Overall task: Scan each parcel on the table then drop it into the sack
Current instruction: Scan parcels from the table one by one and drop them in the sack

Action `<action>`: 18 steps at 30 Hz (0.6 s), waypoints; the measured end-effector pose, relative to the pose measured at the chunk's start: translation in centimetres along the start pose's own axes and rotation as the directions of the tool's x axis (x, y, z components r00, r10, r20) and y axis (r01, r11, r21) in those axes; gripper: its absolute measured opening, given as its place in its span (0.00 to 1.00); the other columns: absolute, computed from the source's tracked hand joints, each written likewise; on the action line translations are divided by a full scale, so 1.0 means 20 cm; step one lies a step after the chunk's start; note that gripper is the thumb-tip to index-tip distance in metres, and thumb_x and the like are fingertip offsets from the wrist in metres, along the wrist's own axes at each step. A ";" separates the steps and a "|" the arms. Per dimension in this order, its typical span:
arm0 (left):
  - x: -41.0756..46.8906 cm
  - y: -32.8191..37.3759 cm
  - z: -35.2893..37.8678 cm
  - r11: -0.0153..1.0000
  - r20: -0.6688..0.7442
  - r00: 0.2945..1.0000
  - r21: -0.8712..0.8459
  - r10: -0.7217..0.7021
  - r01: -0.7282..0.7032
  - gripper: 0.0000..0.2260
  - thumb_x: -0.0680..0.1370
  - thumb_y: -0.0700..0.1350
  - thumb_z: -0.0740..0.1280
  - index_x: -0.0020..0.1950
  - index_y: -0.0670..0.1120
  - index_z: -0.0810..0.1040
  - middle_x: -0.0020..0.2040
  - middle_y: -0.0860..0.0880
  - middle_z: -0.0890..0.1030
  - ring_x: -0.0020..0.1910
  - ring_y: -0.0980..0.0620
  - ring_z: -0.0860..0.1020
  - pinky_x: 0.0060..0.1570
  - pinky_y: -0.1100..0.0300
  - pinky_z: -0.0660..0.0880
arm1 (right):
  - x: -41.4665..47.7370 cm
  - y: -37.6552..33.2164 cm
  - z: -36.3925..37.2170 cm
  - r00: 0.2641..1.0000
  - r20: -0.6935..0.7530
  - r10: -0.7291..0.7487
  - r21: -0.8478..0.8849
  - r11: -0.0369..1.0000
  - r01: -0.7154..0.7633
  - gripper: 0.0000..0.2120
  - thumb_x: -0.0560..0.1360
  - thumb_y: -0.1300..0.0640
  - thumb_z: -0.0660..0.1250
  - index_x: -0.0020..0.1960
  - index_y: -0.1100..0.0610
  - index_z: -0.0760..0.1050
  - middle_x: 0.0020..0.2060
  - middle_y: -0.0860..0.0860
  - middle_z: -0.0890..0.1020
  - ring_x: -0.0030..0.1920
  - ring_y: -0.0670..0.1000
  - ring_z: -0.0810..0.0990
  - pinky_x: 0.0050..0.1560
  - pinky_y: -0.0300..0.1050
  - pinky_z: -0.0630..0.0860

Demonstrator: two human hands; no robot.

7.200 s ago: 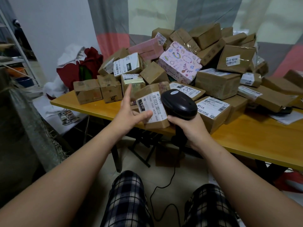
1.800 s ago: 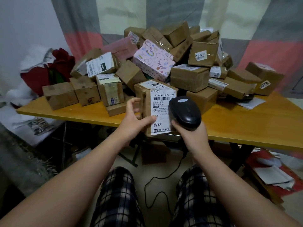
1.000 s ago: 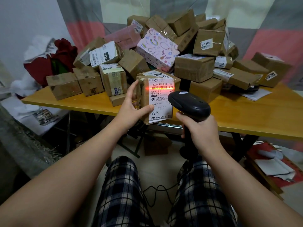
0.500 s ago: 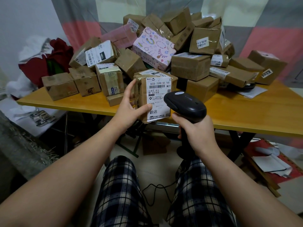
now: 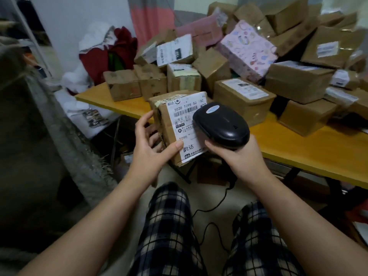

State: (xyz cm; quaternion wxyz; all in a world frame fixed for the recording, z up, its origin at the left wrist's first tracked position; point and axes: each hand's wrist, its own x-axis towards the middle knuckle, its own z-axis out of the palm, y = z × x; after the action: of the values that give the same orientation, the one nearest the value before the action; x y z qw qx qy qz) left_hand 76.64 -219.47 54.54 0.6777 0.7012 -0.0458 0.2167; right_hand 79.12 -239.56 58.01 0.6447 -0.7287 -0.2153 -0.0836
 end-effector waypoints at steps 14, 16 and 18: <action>-0.45 -0.46 -1.24 0.816 -0.737 0.667 0.317 -0.108 0.483 0.37 0.63 0.56 0.74 0.65 0.59 0.57 0.68 0.43 0.67 0.66 0.49 0.71 0.68 0.49 0.67 | 0.21 0.46 1.31 0.758 0.634 0.152 -0.132 0.987 -0.087 0.15 0.67 0.69 0.76 0.51 0.60 0.77 0.41 0.48 0.77 0.38 0.34 0.76 0.41 0.22 0.69; -0.44 -0.56 -1.32 0.773 -0.788 0.599 0.290 -0.141 0.564 0.40 0.64 0.55 0.77 0.68 0.54 0.57 0.69 0.41 0.66 0.67 0.46 0.69 0.69 0.49 0.66 | 0.22 0.51 1.44 0.772 0.621 0.136 -0.110 0.990 -0.086 0.15 0.66 0.70 0.76 0.48 0.59 0.78 0.40 0.45 0.77 0.39 0.35 0.75 0.41 0.21 0.68; -0.38 -0.67 -1.35 0.747 -0.817 0.539 0.226 -0.205 0.626 0.40 0.67 0.50 0.78 0.71 0.47 0.58 0.68 0.41 0.65 0.66 0.46 0.69 0.68 0.52 0.66 | 0.24 0.60 1.54 0.808 0.567 0.163 -0.096 0.987 -0.132 0.21 0.64 0.69 0.78 0.47 0.49 0.75 0.44 0.49 0.80 0.44 0.40 0.77 0.45 0.25 0.71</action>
State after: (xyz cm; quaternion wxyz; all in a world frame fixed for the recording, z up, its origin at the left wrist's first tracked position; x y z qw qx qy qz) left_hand 68.07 -193.98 38.99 0.4620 0.6840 0.4692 0.3141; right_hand 83.69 -209.40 44.35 0.5355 -0.7511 -0.3397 0.1838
